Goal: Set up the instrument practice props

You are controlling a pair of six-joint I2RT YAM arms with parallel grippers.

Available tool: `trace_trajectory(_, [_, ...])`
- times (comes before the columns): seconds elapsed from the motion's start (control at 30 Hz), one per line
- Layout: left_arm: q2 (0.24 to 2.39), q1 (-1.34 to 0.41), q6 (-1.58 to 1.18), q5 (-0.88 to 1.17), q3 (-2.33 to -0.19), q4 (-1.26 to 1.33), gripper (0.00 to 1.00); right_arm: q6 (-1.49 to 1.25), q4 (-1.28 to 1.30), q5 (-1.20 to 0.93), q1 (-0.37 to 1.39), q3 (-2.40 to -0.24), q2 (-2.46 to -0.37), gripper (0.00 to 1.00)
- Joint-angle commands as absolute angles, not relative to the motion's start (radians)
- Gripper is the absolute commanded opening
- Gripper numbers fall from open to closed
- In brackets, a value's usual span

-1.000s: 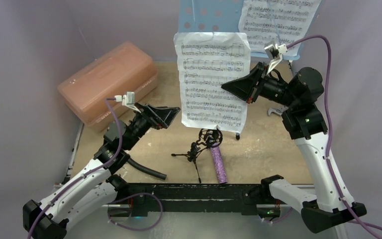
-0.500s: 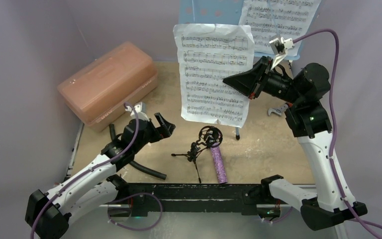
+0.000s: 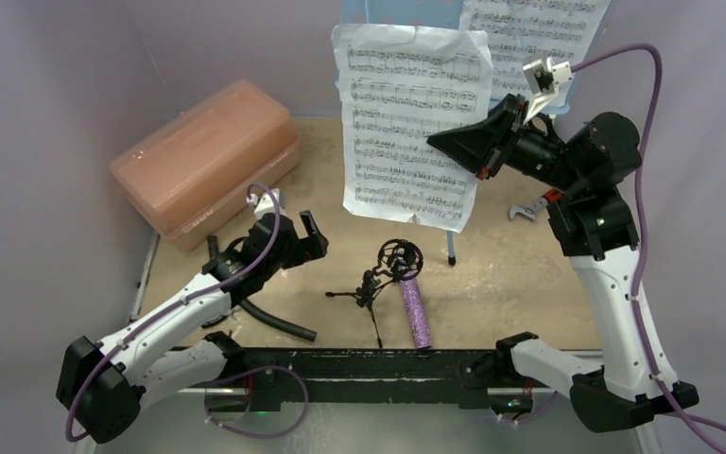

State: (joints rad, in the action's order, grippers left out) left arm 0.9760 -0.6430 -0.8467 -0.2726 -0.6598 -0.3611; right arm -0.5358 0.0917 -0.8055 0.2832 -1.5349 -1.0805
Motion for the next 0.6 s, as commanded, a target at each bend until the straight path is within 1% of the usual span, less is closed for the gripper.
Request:
trace_trajectory(0.0, [0.971, -0.645, -0.772, -0.263, -0.737, -0.362, 1.0, -0.507, 0.057, -0.796, 0.289, -1.613, -1.095, 0.0])
trace_trajectory(0.13, [0.98, -0.645, -0.745, -0.261, -0.81, -0.381, 0.99, -0.511, 0.048, -0.771, 0.288, -1.647, -1.105, 0.0])
trace_trajectory(0.27, [1.016, -0.645, -0.702, -0.266, -0.931, -0.431, 0.99, -0.509, 0.021, -0.773, 0.288, -1.675, -1.113, 0.0])
trace_trajectory(0.43, [1.078, -0.645, -0.656, -0.269, -1.124, -0.501, 0.99, -0.491, 0.096, -0.832, 0.288, -1.775, -1.181, 0.0])
trace_trajectory(0.57, [1.132, -0.645, -0.652, -0.289, -1.278, -0.567, 0.98, -0.492, 0.145, -0.823, 0.287, -1.861, -1.228, 0.0])
